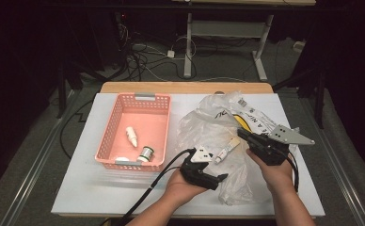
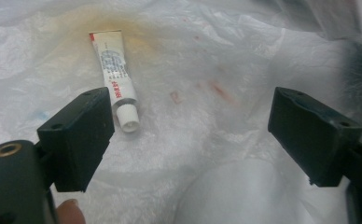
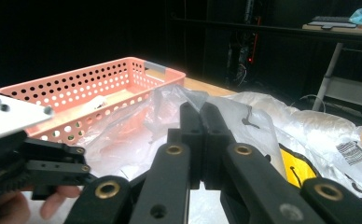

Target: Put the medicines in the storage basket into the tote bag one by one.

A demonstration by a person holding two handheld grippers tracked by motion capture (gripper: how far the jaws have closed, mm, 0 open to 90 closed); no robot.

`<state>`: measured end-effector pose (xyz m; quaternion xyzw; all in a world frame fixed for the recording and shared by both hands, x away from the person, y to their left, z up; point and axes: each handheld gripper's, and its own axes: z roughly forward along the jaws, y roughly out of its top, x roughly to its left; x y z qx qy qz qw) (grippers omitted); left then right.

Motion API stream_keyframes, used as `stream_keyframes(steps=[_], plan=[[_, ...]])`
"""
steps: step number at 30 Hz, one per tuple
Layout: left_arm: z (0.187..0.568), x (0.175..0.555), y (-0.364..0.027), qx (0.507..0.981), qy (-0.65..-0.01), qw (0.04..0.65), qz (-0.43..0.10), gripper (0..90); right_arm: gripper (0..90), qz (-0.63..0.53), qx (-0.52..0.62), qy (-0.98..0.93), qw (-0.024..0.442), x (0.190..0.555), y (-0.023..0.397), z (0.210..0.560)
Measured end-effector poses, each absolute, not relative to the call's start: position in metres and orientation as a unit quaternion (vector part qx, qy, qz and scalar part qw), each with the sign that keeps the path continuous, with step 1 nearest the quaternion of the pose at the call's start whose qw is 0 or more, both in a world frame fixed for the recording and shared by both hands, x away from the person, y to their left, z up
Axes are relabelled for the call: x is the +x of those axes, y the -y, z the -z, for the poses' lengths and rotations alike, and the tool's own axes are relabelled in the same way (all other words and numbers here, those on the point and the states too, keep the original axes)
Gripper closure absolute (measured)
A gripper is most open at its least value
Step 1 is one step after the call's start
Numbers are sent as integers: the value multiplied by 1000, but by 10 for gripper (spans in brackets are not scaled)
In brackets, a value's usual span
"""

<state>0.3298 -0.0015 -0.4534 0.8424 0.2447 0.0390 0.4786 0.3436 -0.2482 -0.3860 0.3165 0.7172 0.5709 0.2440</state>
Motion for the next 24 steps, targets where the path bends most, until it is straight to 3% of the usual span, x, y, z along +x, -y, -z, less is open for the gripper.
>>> stream_keyframes(steps=[6,24], plan=[[449,322,-11,837,-258,480,-46,5,900,-570,315,-718,245,344,248,387],[428,300,-58,830,-265,486,-73,0,900,-567,315,-720,246,343,248,387]])
